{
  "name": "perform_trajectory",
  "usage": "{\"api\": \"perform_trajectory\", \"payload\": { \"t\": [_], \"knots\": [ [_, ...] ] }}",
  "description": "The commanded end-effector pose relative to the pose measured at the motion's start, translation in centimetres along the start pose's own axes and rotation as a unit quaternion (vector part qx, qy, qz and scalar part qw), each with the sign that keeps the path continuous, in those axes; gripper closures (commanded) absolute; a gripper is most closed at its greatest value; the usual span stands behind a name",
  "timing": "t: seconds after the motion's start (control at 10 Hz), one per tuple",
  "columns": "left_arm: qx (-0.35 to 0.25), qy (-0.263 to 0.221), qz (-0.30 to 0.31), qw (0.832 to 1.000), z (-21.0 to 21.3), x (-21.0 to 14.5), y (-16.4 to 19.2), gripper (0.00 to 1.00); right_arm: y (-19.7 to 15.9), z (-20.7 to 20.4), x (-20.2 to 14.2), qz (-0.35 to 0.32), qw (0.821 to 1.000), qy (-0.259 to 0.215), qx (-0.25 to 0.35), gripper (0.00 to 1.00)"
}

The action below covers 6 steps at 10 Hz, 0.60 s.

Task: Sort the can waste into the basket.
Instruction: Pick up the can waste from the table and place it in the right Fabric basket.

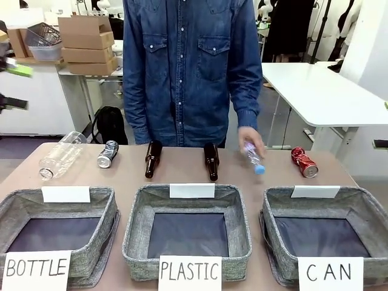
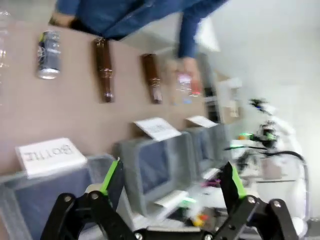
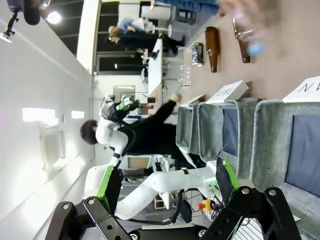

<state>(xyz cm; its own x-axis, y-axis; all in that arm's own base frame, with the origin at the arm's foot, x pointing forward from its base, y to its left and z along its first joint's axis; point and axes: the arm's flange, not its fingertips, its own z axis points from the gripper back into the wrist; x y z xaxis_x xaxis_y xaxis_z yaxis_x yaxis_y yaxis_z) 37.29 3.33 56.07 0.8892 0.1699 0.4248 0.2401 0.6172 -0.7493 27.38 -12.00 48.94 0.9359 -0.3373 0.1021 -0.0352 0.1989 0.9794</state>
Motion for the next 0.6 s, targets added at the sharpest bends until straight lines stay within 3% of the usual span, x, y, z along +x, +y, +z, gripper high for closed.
{"api": "perform_trajectory", "payload": {
  "t": [0.0, 0.1, 0.2, 0.3, 0.4, 0.5],
  "knots": [
    [0.115, 0.020, 0.000, 0.993, -4.5, 3.0, 1.0, 0.00, 0.1, 0.0, 0.4, 0.014, 1.000, -0.004, 0.012, 0.00],
    [0.147, 0.025, -0.004, 0.989, -7.0, 3.6, 1.3, 0.00, 0.1, 0.0, 0.4, 0.014, 1.000, -0.004, 0.012, 0.00],
    [0.180, -0.005, -0.015, 0.984, -9.1, 4.3, 1.5, 0.00, 0.1, 0.0, 0.4, 0.014, 1.000, -0.004, 0.012, 0.00],
    [0.115, 0.004, 0.055, 0.992, -8.2, 5.3, 0.8, 0.00, 0.1, 0.0, 0.4, 0.014, 1.000, -0.004, 0.012, 0.00],
    [0.148, 0.005, -0.032, 0.988, -8.5, 3.3, 1.1, 0.00, 0.1, 0.0, 0.4, 0.014, 1.000, -0.004, 0.012, 0.00],
    [0.152, 0.004, -0.006, 0.988, -9.8, 4.0, 1.5, 0.00, 0.1, 0.0, 0.4, 0.014, 1.000, -0.004, 0.012, 0.00]
  ]
}}
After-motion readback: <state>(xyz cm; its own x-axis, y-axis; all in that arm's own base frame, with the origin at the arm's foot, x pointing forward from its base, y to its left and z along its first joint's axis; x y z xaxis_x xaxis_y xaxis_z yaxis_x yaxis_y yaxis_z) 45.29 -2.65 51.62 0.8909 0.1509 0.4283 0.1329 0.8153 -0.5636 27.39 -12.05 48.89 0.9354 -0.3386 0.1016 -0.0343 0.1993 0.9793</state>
